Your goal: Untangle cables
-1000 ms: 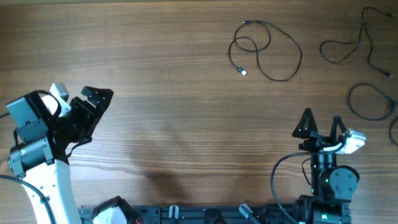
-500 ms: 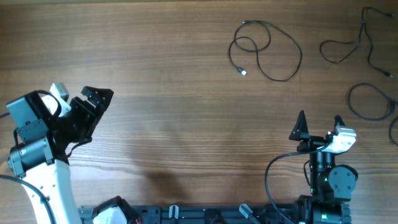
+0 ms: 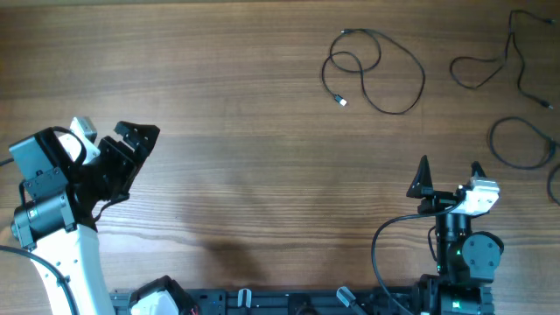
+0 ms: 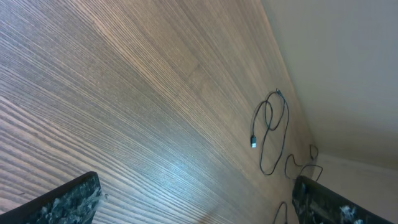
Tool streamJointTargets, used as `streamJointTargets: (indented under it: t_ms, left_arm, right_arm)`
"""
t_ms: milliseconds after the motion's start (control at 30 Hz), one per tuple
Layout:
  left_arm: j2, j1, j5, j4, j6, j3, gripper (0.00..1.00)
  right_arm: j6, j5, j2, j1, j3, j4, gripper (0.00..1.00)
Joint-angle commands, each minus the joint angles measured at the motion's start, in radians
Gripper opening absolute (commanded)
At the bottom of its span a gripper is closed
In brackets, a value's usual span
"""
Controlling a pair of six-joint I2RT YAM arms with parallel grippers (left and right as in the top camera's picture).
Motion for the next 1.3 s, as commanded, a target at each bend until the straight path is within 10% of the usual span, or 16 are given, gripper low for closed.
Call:
streamJointTargets:
  t_ms: [0, 467, 733, 1267]
  left_arm:
    - [-0.005, 0.006, -0.002, 0.002, -0.003, 0.002, 1.00]
    - [-0.121, -0.147, -0.098, 0.011, -0.006, -0.012, 1.00]
    - [-0.500, -0.447, -0.266, 0.249, -0.002, -0.172, 1.00]
    - [-1.046, -0.462, -0.349, 0.503, 0.001, -0.614, 1.00]
  right_arm:
    - [-0.013, 0.002, -0.016, 0.005, -0.003, 0.002, 1.00]
    - [-0.013, 0.002, -0.016, 0.005, -0.003, 0.002, 1.00]
    - [-0.013, 0.002, -0.016, 0.005, -0.003, 0.002, 1.00]
    - [-0.013, 0.002, -0.016, 0.005, -0.003, 0.002, 1.00]
